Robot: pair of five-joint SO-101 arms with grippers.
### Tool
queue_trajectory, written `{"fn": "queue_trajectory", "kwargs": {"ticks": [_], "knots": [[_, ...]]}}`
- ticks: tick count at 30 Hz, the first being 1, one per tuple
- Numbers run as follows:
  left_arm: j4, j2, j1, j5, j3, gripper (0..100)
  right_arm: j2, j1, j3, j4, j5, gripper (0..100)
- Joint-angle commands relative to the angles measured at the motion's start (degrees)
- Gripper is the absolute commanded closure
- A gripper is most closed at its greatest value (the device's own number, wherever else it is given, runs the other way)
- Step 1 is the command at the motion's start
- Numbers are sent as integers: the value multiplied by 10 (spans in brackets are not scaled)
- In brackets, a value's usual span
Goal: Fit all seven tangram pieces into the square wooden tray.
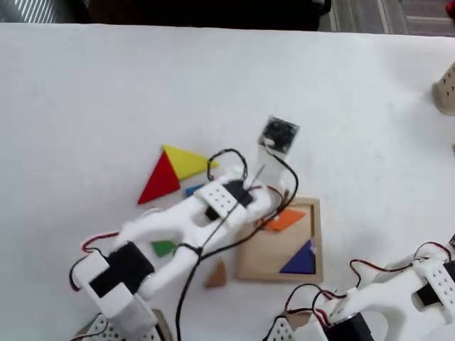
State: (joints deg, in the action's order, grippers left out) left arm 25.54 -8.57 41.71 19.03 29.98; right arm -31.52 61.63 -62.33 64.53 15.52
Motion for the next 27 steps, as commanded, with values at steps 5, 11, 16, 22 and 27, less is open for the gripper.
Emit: {"fn": "queue_trajectory", "kwargs": {"ticks": [5, 11, 16, 22, 27], "knots": [[-15, 4, 34, -21, 18, 976, -17, 5, 20, -6, 22, 981], [-11, 5, 36, -21, 22, 976, -17, 4, 20, -7, 22, 981], [43, 9, 56, -21, 21, 976, -17, 4, 20, -7, 22, 981], [85, 9, 73, -54, 17, 976, -17, 4, 20, -7, 22, 981], [86, 10, 73, -75, 18, 976, -17, 4, 20, -7, 22, 981]]}}
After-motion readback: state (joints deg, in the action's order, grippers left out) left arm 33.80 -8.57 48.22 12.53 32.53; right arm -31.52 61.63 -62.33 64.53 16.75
